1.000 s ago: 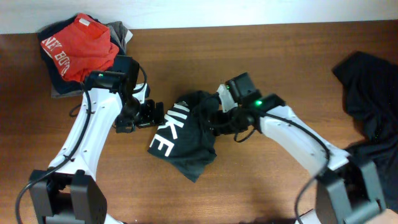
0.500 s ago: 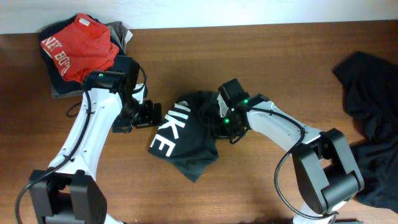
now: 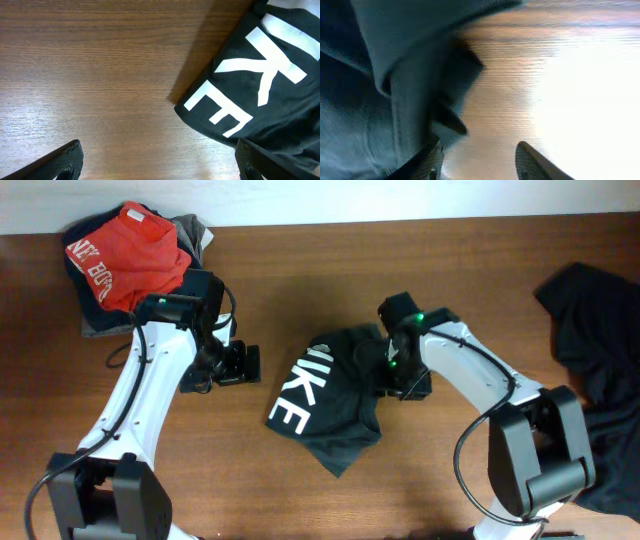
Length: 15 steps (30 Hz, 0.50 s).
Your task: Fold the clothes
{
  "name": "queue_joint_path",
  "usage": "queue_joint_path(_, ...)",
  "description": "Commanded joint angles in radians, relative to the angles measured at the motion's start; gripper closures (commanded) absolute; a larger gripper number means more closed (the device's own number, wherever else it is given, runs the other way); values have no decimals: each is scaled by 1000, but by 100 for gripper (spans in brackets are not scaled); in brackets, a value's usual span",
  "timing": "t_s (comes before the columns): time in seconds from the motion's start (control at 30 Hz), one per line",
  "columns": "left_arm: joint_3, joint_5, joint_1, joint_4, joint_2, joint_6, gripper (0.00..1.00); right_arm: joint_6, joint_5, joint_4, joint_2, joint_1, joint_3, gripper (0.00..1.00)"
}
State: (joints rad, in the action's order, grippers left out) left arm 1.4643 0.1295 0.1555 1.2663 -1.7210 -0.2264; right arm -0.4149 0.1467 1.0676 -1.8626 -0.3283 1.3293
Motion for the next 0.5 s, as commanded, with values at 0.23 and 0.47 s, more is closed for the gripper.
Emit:
queue_joint_path(0.23,-18,-7,-2,-28,11,-5,3,58,-58,208,35,3,298,52)
queue_joint_path(0.47,-87,-3,-2,-67,-1,-5,1,157,171,214,34,-50,245,75)
